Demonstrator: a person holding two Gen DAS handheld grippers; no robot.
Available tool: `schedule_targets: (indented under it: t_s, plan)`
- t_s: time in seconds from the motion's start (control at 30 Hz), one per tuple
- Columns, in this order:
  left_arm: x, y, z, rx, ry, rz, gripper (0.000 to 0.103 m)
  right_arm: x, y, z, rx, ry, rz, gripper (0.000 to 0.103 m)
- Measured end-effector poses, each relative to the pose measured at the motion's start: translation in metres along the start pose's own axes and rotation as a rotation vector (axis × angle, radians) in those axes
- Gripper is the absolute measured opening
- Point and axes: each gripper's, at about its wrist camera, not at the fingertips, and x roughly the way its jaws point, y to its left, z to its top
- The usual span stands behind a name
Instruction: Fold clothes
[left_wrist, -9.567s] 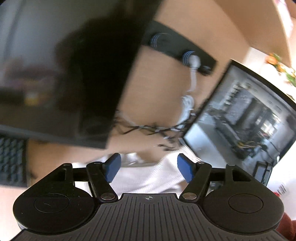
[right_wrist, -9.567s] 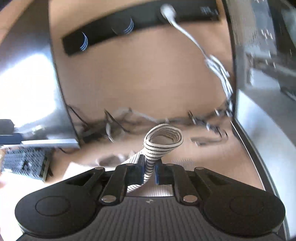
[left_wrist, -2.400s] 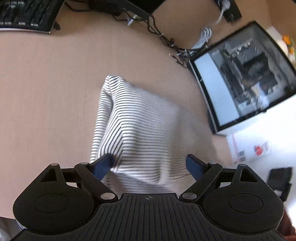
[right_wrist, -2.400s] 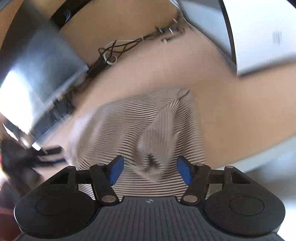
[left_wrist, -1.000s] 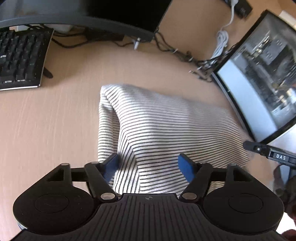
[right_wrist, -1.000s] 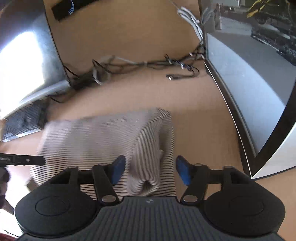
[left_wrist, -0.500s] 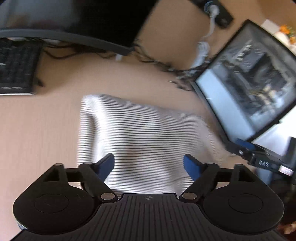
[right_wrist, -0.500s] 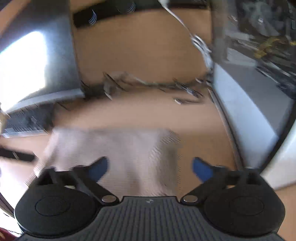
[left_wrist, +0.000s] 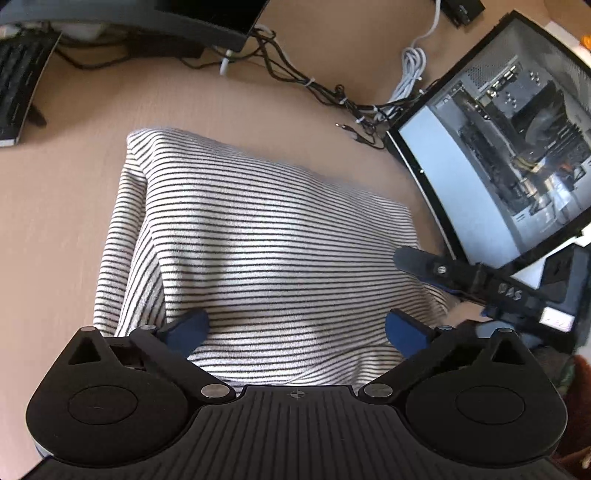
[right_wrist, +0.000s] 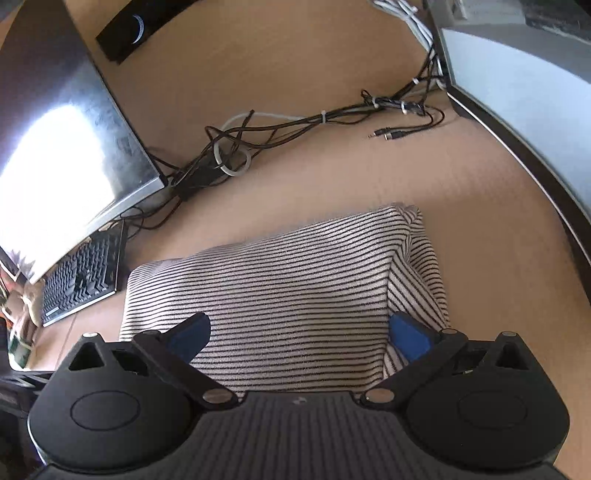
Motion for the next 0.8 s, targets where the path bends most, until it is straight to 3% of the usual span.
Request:
schedule_targets:
  t_s: [0.13, 0.2, 0.33, 0.43, 0.57, 0.63, 0.8]
  plan:
    - [0.006, 0.003, 0.017, -0.036, -0.016, 0.019, 0.103, 0.005, 0.009, 0.023, -0.062, 0.103, 0.030, 0.103]
    - [0.010, 0.007, 0.030, -0.065, -0.027, 0.030, 0.103, 0.000, 0.015, 0.034, -0.144, 0.057, 0.028, 0.103]
    - [0.019, 0.004, 0.054, -0.113, -0.040, 0.095, 0.103, 0.011, 0.022, 0.050, -0.323, -0.011, -0.153, 0.103]
    - [0.015, -0.004, 0.059, -0.124, -0.061, 0.108, 0.103, 0.034, 0.009, 0.054, -0.290, 0.053, -0.194, 0.103]
    - [0.009, -0.016, 0.050, -0.155, -0.059, -0.054, 0.103, 0.063, -0.009, 0.057, -0.230, 0.138, -0.231, 0.103]
    - [0.018, -0.020, 0.044, -0.147, -0.031, -0.099, 0.103, 0.067, -0.014, 0.053, -0.204, 0.148, -0.228, 0.103]
    - [0.032, -0.013, 0.042, -0.120, 0.009, -0.106, 0.103, 0.063, -0.010, 0.047, -0.153, 0.158, -0.274, 0.103]
